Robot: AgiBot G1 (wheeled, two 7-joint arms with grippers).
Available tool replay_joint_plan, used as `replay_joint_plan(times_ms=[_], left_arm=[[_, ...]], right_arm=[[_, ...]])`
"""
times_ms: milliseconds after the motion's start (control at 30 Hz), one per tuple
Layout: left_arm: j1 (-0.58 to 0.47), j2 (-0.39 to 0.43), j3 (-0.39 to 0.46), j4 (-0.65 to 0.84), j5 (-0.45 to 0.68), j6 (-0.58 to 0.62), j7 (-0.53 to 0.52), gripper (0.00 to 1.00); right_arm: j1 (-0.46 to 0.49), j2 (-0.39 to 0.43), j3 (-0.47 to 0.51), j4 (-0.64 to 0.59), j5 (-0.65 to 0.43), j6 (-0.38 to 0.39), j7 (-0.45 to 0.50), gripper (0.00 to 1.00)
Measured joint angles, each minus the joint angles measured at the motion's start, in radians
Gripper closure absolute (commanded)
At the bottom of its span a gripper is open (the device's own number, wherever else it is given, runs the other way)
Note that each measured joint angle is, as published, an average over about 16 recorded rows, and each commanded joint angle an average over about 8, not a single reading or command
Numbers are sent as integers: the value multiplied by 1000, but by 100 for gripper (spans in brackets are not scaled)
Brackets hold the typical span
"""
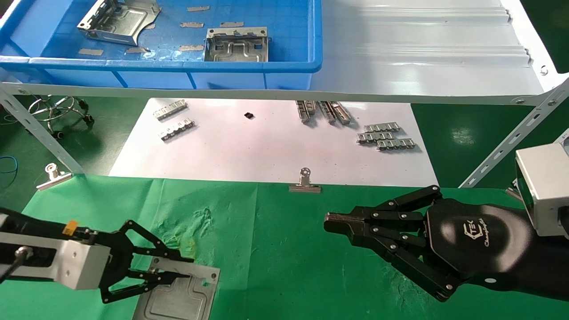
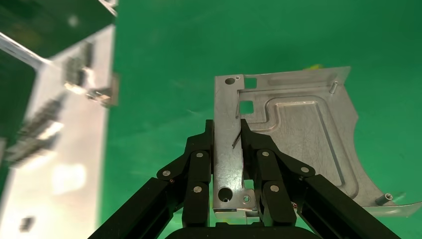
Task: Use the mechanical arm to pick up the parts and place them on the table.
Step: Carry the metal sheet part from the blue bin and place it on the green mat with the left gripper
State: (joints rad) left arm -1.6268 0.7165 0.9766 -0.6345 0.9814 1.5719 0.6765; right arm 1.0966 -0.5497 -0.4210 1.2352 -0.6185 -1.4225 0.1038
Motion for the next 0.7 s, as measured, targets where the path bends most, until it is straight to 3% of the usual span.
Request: replay_joint_plan(times_ms=[533, 567, 700], left_arm=[[1, 164, 34, 365, 20, -97, 205, 98], [0, 170, 34, 379, 21, -101, 217, 92], [-4, 193, 33, 430, 25, -116, 266, 42]], right_arm=[[0, 0, 0, 0, 0, 0, 0, 100], [0, 0, 0, 0, 0, 0, 0, 100], [0, 0, 0, 0, 0, 0, 0, 100]])
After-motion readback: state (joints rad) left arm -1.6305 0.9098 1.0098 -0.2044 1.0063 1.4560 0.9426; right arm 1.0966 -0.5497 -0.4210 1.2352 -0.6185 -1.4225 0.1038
